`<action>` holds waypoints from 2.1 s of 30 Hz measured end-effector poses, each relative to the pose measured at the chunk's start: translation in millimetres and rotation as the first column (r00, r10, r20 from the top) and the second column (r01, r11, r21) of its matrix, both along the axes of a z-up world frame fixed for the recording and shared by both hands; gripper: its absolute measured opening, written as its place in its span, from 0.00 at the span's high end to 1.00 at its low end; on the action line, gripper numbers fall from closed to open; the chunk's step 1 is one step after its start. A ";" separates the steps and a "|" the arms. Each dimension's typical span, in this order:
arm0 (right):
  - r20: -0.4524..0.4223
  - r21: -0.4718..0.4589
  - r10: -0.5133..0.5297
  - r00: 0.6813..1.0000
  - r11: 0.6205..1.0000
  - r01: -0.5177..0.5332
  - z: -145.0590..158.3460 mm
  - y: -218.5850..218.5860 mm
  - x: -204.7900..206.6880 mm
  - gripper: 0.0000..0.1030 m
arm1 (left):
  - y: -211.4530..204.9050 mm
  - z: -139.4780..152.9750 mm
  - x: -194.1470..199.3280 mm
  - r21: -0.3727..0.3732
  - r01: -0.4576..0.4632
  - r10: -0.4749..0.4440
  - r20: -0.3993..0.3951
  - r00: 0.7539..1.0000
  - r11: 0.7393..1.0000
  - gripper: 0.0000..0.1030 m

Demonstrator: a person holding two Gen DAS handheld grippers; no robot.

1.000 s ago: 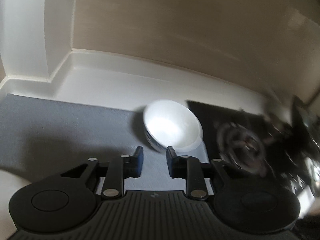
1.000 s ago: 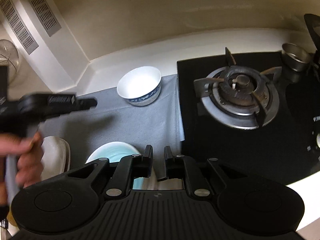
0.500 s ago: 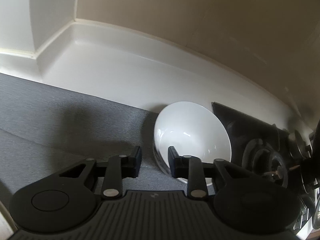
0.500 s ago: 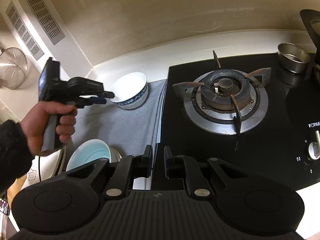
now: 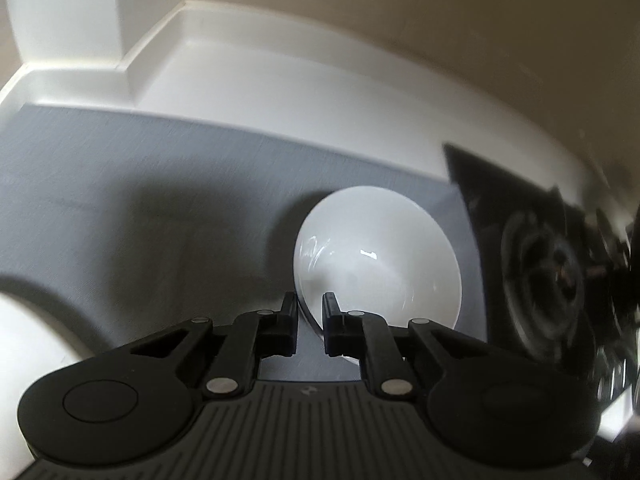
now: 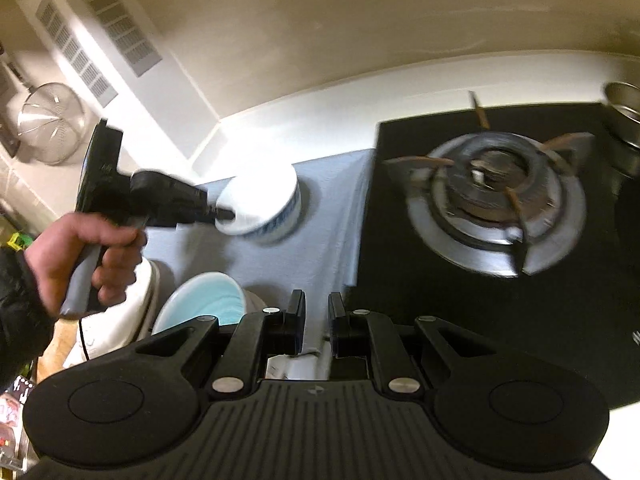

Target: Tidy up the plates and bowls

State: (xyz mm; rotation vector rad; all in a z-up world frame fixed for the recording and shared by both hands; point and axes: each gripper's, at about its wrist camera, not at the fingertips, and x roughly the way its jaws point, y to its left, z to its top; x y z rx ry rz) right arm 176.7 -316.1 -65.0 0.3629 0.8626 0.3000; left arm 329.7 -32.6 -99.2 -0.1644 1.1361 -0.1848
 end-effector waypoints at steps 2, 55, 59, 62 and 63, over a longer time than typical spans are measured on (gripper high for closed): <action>0.006 0.008 0.021 1.000 1.000 -0.021 0.9 9.9 14.6 0.86 | 6.4 3.2 -8.8 -0.003 -0.001 0.001 0.024 1.000 1.000 0.84; -0.056 -0.061 0.085 0.995 0.994 -0.088 36.1 83.9 129.4 0.90 | 2.9 88.3 -73.5 -0.038 -0.015 0.024 0.252 0.968 0.999 0.93; -0.054 -0.061 0.093 0.994 0.993 -0.097 55.0 80.2 104.7 0.90 | 3.1 97.8 -100.3 -0.051 -0.015 0.027 0.246 0.969 0.999 0.94; -0.066 -0.070 0.100 0.993 0.992 -0.105 61.0 80.9 86.3 0.90 | 2.3 95.9 -120.6 -0.057 -0.021 0.033 0.226 0.974 0.998 0.93; -0.075 -0.074 0.102 0.992 0.991 -0.107 61.0 81.8 81.1 0.90 | 3.1 94.4 -126.1 -0.061 -0.023 0.036 0.220 0.975 0.998 0.94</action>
